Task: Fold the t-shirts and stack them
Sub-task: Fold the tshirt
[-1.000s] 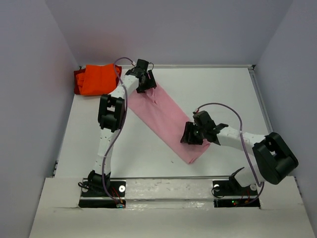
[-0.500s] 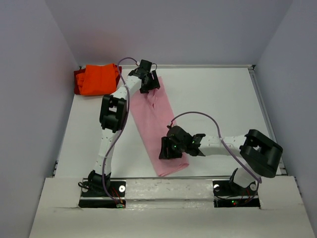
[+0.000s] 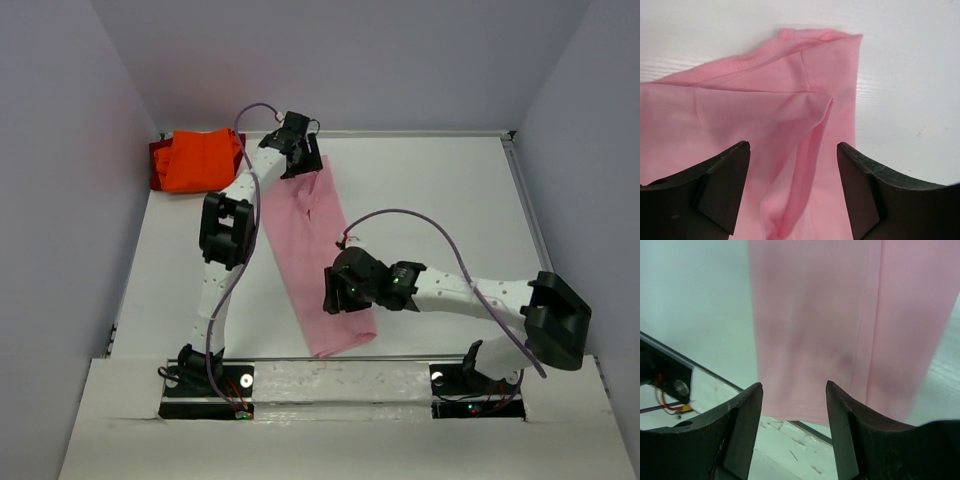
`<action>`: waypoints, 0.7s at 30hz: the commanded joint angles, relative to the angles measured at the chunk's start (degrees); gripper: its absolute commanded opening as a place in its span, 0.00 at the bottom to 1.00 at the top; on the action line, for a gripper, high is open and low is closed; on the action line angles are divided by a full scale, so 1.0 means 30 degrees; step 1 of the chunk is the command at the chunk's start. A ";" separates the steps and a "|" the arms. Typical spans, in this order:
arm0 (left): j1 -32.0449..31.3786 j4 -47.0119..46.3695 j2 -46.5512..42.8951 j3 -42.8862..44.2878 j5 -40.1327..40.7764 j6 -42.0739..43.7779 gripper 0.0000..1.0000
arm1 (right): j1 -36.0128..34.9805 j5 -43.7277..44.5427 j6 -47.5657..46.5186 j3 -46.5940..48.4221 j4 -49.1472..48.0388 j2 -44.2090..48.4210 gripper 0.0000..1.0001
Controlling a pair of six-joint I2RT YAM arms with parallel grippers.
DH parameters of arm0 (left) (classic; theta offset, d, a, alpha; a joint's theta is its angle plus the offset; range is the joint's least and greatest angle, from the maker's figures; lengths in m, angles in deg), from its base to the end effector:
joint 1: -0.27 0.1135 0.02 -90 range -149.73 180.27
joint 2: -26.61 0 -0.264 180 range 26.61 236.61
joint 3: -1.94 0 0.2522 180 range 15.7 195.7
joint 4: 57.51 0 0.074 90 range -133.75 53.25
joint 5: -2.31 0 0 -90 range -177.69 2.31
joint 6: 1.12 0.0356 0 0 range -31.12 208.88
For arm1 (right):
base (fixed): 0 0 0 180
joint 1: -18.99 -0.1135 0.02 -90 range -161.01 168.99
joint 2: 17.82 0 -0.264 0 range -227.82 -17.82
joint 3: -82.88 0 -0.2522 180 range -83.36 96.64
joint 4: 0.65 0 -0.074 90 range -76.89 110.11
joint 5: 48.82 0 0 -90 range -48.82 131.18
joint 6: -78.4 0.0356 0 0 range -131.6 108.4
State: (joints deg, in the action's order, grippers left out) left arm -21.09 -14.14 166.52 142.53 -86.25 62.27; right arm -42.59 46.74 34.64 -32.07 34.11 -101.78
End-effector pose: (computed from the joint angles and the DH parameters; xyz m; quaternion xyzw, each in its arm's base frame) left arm 0.5169 -0.2012 0.2122 -0.0470 0.9147 -0.1526 0.3712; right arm 0.1437 0.2584 0.2061 -0.1117 0.9426 0.2245 0.2207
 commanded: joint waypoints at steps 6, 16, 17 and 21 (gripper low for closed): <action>-0.0056 -0.0636 -1.0419 -0.0812 0.3241 0.1428 0.80 | 0.0192 0.4352 -0.4480 0.5634 0.2933 0.0833 0.61; -0.0173 -0.5384 -2.1262 -1.7649 0.7226 0.2953 0.80 | 0.6871 -0.0093 -0.7791 1.3216 0.1380 -0.5812 0.61; -0.0144 -0.5589 -2.2457 -1.8333 0.7257 0.2778 0.80 | 0.7165 -0.0270 -0.7999 1.5344 0.1352 -0.7706 0.61; -0.0144 -0.6759 -2.4634 -2.1264 0.7404 0.2542 0.80 | 0.8279 -0.1850 -0.9229 2.2077 0.2696 -1.3007 0.61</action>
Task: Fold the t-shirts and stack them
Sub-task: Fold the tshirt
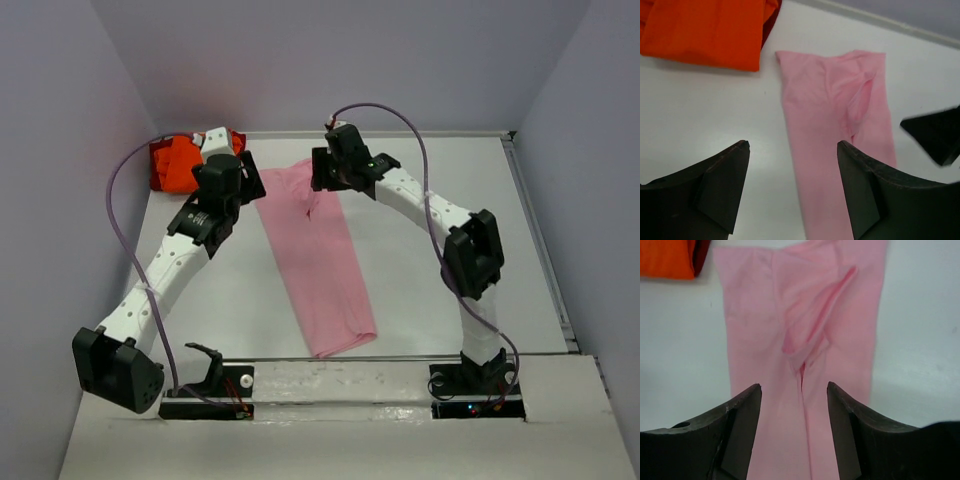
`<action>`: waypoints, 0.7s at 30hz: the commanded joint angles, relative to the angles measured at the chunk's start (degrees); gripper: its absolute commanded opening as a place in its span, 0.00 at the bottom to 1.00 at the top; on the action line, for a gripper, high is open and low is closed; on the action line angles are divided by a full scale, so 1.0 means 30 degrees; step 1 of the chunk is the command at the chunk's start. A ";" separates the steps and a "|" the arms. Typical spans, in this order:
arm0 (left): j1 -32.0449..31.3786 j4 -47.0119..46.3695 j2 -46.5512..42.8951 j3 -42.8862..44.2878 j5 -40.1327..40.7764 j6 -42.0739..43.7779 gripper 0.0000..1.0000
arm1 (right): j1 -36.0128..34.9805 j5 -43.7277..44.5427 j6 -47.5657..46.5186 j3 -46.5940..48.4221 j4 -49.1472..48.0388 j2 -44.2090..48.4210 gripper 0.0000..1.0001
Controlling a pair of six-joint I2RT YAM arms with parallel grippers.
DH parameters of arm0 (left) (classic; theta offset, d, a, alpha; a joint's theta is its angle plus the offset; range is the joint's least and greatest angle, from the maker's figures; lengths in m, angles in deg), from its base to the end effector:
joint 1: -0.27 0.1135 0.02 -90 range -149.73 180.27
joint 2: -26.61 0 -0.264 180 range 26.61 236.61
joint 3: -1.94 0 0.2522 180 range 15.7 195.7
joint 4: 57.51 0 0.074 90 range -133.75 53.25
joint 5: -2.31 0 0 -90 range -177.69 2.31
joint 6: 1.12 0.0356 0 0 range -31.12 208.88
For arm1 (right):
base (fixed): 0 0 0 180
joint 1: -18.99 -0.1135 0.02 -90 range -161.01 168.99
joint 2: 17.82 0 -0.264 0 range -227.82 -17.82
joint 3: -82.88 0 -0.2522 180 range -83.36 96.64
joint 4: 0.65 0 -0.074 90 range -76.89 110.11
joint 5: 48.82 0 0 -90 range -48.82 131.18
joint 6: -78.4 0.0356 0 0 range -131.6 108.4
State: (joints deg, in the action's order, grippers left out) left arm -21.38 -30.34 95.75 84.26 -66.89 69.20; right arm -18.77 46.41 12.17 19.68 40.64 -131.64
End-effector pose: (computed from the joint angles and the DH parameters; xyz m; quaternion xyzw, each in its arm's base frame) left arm 0.2609 -0.0899 0.3918 -0.0978 0.7768 -0.0806 0.6168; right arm 0.3691 0.2818 0.3003 -0.0897 0.8948 0.1875 0.3952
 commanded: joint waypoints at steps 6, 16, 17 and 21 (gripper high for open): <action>-0.0078 -0.2797 -0.2423 -0.4714 0.1590 0.0438 0.81 | 0.1480 -0.4288 -0.2417 1.3048 0.3128 -0.9803 0.61; 0.0009 -0.2302 -0.1544 -0.4746 0.1475 -0.0002 0.81 | 0.2039 -1.1968 -0.1509 1.3376 -0.0327 -1.2654 0.59; 0.0009 -0.2331 -0.1602 -0.4833 0.1563 0.0027 0.81 | 0.2039 -1.1999 -0.1449 1.3376 -0.0358 -1.2975 0.59; 0.0009 -0.2418 -0.1691 -0.4921 0.1623 0.0056 0.81 | 0.2534 -1.1591 -0.0602 1.2763 -0.0329 -1.3183 0.59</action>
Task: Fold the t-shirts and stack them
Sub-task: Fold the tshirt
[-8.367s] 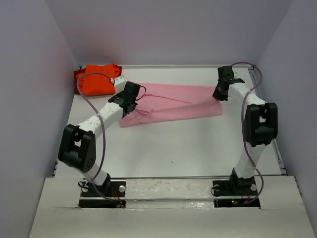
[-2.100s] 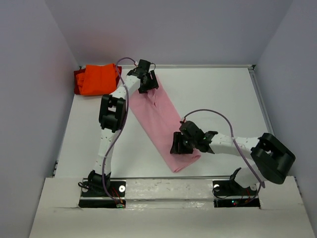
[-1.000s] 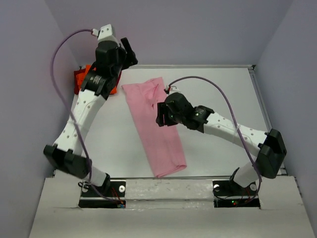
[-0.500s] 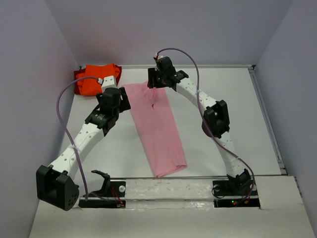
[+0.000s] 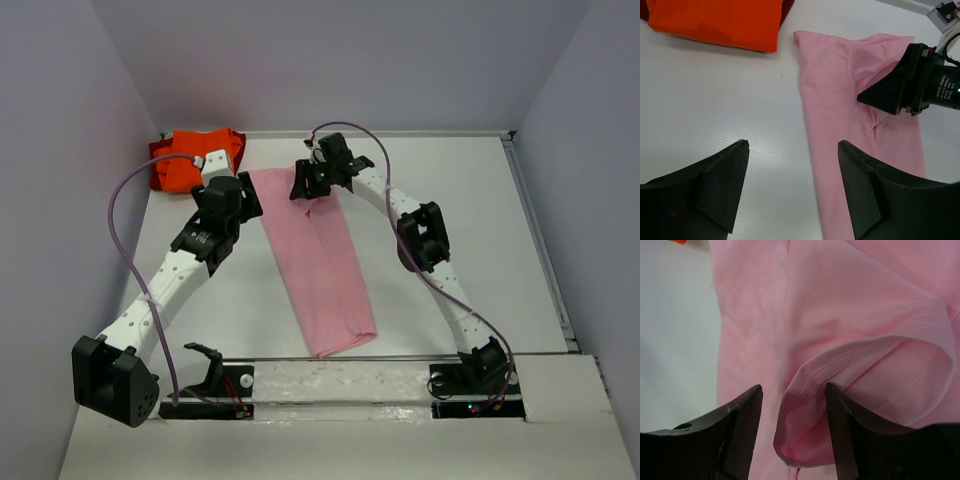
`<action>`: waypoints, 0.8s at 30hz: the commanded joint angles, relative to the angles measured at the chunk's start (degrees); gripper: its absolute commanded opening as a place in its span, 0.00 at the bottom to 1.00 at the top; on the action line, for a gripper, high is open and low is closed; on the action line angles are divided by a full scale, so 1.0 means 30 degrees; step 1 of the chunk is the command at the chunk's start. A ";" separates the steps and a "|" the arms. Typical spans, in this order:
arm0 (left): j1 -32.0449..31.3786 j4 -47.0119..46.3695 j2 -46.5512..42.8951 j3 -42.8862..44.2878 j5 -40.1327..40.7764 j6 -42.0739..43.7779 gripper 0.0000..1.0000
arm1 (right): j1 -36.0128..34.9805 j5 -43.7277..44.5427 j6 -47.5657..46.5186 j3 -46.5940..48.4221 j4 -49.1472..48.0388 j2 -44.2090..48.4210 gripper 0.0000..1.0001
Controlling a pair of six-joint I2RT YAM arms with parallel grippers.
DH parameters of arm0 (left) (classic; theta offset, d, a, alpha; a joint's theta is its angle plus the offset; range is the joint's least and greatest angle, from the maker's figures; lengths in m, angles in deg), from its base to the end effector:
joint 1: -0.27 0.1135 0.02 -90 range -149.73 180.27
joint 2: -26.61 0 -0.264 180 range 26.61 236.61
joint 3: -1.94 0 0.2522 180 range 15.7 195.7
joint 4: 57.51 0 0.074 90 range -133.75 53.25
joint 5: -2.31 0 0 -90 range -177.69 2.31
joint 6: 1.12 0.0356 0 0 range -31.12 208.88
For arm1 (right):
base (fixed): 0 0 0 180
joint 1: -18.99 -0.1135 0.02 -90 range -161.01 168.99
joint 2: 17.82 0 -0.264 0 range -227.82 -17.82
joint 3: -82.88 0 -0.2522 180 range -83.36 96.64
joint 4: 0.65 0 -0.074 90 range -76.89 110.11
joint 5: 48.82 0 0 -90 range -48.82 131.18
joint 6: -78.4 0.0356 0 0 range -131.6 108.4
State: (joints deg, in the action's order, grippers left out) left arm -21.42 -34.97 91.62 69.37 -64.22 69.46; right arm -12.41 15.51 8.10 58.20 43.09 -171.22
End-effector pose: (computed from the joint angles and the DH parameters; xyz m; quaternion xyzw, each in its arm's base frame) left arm 0.2474 -0.0831 0.3267 -0.1006 0.8048 -0.0408 0.5836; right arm 0.4931 0.3191 0.1694 -0.1809 0.8762 0.3546 0.2716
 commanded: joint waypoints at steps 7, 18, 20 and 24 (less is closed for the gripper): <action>0.0024 -0.0874 -0.0401 -0.0018 0.0441 -0.0089 0.81 | 0.2670 0.1815 0.2309 -0.3236 -0.1057 0.1533 0.58; 0.0024 -0.0758 -0.0372 0.0010 0.0236 -0.0089 0.82 | 0.6040 0.3901 0.1080 -0.2775 0.1051 0.1917 0.58; 0.0024 -0.0816 -0.0314 0.0010 0.0119 -0.0118 0.82 | 0.6306 0.3315 0.0845 -0.2364 0.1257 0.1741 0.58; -0.0005 -0.0757 -0.0226 0.0010 0.0031 -0.0118 0.82 | 0.6481 0.1998 0.0522 -0.1018 0.1550 0.1418 0.58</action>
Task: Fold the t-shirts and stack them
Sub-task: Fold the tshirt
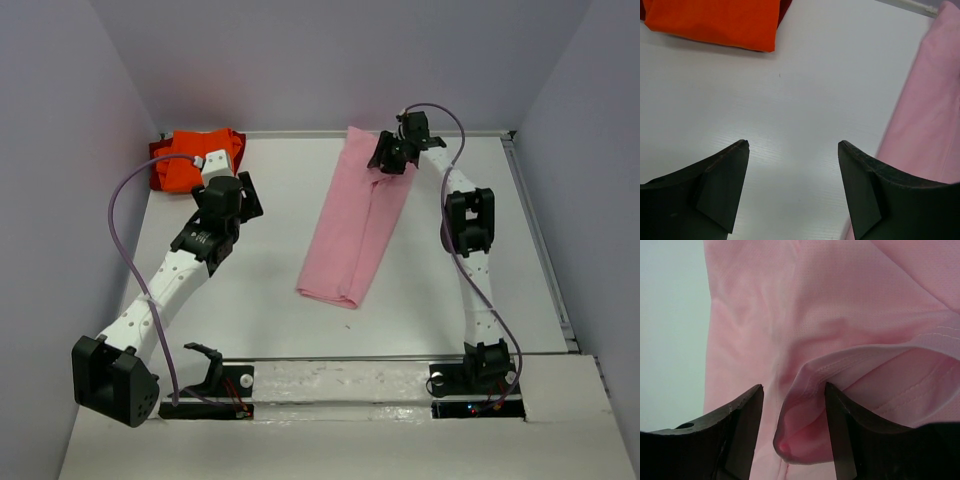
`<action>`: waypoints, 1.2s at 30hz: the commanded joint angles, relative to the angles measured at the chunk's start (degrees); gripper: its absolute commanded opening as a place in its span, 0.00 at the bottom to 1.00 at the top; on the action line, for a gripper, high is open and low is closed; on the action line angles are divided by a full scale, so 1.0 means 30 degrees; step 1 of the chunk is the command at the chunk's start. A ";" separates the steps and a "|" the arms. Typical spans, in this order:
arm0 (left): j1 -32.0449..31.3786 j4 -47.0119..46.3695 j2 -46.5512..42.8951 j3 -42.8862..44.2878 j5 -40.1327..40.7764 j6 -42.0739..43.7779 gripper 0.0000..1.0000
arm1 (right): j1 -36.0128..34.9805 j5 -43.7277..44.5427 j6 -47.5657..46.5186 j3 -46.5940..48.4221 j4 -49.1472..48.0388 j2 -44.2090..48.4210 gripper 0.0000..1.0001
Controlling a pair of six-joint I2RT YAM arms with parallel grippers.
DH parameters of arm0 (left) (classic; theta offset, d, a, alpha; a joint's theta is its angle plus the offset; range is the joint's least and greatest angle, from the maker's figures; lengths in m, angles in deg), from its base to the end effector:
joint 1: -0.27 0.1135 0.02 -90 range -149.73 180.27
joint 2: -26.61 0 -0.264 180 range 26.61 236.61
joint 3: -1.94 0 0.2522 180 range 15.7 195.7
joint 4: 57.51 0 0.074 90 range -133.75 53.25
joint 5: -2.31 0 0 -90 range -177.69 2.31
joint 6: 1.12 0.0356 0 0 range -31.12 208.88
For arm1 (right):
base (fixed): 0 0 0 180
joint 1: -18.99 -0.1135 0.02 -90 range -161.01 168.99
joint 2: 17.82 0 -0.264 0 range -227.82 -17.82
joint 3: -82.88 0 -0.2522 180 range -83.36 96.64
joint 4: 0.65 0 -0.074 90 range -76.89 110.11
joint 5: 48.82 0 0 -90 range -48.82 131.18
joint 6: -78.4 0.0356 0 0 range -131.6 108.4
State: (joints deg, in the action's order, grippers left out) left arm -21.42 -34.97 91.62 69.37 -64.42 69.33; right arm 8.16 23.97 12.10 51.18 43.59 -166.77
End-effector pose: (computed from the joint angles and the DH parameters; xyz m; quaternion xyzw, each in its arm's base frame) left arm 0.2474 -0.0833 0.3267 -0.1005 0.8049 -0.0428 0.5832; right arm 0.5627 0.1184 0.1706 0.0453 0.9138 0.2445 0.3212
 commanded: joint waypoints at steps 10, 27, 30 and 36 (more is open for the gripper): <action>0.0024 -0.0728 -0.0167 0.0040 0.0096 -0.0046 0.81 | -0.1397 -0.2085 -0.0841 0.1356 0.2145 -0.0918 0.57; -0.0005 -0.0757 -0.0314 -0.0048 -0.0021 -0.0133 0.81 | -0.1810 0.0257 -0.2099 -0.0871 0.2319 0.1393 0.56; -0.0005 -0.0699 -0.0139 0.0039 -0.0109 -0.0162 0.82 | -0.1810 0.0435 -0.2510 -0.0784 0.2906 0.2477 0.57; 0.0024 -0.0640 0.0126 0.0070 -0.0022 -0.0279 0.82 | -0.1810 0.0493 -0.3007 -0.1516 0.3316 0.6220 0.57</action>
State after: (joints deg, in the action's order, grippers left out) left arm -21.42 -34.95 91.90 69.37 -65.16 69.02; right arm 2.48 24.43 5.57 46.68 52.49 -159.62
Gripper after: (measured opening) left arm 0.812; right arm 0.570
